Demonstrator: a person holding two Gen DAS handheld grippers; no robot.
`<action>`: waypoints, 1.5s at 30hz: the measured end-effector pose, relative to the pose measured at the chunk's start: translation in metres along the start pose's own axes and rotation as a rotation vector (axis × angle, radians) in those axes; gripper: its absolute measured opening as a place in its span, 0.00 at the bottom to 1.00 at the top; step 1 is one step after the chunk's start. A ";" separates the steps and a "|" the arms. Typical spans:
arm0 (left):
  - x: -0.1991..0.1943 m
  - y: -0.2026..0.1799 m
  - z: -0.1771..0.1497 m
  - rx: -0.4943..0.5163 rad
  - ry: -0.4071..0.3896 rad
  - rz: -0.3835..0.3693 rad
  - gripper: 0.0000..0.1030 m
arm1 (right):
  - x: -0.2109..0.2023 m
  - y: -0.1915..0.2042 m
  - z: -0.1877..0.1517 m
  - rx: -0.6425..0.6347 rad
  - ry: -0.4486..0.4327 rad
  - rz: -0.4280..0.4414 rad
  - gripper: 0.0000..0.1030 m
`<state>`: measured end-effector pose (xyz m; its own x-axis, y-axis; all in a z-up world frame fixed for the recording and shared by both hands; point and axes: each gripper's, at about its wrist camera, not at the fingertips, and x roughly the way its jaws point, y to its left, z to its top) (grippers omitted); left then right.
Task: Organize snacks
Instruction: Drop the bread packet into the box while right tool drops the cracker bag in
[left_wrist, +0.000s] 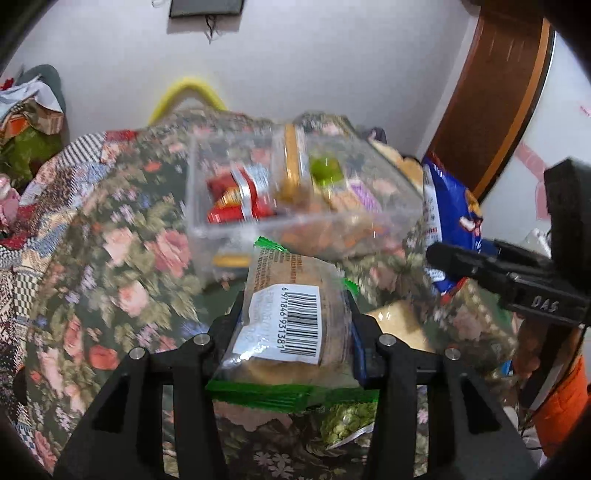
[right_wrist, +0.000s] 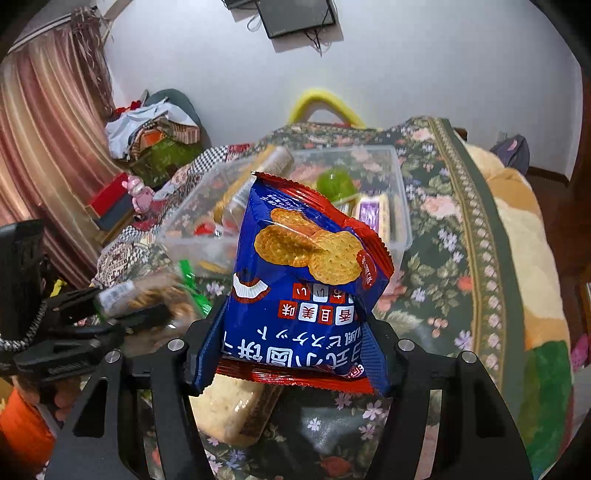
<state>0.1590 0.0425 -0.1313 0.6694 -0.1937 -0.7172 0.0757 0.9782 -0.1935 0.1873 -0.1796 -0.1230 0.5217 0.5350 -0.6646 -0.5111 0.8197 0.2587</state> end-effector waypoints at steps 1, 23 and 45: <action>-0.005 0.001 0.003 -0.001 -0.015 0.001 0.45 | -0.003 0.001 0.003 -0.004 -0.012 -0.002 0.59; 0.010 0.025 0.093 -0.014 -0.194 0.136 0.45 | 0.019 0.004 0.071 -0.051 -0.120 -0.036 0.59; 0.096 0.051 0.106 -0.092 -0.018 0.103 0.54 | 0.088 -0.007 0.077 -0.047 0.043 -0.081 0.63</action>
<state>0.3054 0.0815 -0.1394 0.6837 -0.0907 -0.7241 -0.0613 0.9816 -0.1809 0.2895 -0.1223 -0.1297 0.5336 0.4568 -0.7117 -0.5002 0.8491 0.1700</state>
